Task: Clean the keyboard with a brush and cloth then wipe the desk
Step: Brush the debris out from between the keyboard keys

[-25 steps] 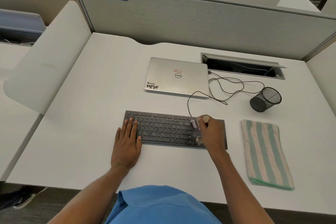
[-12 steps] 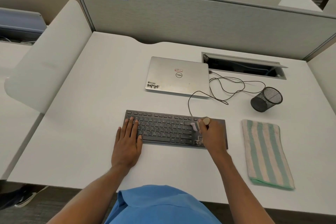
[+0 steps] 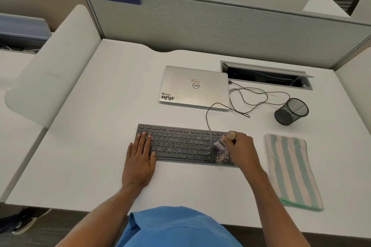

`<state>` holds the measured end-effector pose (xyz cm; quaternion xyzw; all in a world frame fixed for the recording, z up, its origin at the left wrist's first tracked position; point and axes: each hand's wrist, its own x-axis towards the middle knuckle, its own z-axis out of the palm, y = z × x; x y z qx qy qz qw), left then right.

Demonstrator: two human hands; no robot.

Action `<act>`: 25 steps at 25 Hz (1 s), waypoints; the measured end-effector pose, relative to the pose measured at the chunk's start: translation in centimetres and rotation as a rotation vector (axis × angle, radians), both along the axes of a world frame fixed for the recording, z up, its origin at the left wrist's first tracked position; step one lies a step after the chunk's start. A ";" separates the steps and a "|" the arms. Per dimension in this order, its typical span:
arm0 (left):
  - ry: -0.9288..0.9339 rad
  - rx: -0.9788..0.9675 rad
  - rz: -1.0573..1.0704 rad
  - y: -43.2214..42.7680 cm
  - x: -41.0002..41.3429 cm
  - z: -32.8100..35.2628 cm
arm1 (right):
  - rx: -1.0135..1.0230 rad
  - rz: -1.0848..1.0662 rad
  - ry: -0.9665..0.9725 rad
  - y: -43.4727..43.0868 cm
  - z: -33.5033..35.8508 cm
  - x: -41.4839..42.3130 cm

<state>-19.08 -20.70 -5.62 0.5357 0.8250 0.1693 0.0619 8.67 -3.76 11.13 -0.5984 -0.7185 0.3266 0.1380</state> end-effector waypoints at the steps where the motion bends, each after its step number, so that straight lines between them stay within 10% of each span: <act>1: -0.002 -0.001 -0.002 0.0 0.0 0.0 | -0.021 0.022 -0.002 0.3 0.2 -0.6; 25: 0.000 -0.005 -0.001 0.0 0.0 0.0 | -0.078 -0.040 -0.102 1.9 -0.6 0.6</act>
